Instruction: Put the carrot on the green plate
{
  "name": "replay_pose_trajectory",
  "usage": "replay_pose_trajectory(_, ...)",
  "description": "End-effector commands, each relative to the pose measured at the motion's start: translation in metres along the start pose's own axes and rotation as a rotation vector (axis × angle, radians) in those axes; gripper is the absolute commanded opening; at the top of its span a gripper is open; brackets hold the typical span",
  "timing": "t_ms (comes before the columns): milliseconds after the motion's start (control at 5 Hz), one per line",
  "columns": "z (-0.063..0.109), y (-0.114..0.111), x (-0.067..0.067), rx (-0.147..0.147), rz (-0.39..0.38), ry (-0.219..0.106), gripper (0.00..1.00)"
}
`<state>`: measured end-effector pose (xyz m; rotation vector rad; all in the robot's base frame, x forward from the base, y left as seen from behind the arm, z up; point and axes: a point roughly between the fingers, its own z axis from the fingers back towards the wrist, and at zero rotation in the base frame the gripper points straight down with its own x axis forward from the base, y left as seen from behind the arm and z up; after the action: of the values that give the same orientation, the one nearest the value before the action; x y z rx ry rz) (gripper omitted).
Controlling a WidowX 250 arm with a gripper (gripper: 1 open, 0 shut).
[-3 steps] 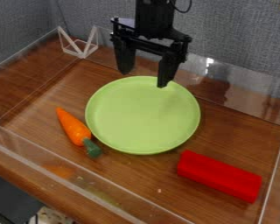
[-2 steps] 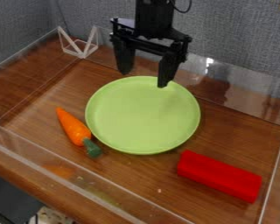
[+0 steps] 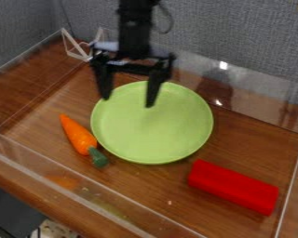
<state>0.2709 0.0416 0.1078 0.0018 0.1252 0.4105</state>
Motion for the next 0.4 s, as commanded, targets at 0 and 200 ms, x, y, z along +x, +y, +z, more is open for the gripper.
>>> replay_pose_trajectory(0,0.009,0.026,-0.004,-0.065,0.185,-0.095,1.0)
replay_pose_trajectory(200,0.002,0.046,-0.003,-0.107,0.359,-0.119,1.0)
